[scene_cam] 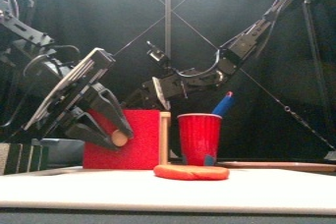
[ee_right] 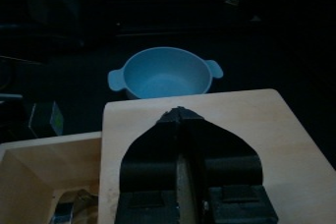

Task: Get the cutter from the drawer then cut the dough then place the extra dough in the bowl
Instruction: Place the cutter on the board

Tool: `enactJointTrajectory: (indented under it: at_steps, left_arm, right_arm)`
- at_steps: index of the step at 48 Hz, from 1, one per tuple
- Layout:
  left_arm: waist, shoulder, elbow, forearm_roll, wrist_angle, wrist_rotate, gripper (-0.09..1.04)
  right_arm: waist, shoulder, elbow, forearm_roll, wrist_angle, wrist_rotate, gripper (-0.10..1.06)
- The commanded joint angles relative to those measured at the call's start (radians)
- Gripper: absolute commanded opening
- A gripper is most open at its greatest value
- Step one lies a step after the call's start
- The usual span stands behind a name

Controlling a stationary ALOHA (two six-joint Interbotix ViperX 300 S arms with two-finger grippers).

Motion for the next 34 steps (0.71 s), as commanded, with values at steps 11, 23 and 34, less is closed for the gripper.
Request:
enactJointTrajectory:
  at_steps: [11, 23, 34]
  left_arm:
    - [-0.020, -0.009, -0.035, 0.020, 0.009, 0.006, 0.82]
    - [-0.032, -0.026, -0.028, 0.018, 0.017, 0.006, 0.89]
    - [-0.069, -0.126, 0.018, 0.031, 0.046, 0.015, 0.89]
  right_arm:
    - [-0.006, -0.011, -0.005, 0.002, 0.006, -0.003, 0.20]
    - [-0.006, -0.012, -0.002, 0.002, 0.006, -0.005, 0.20]
    - [-0.003, -0.012, 0.002, 0.002, 0.006, -0.003, 0.20]
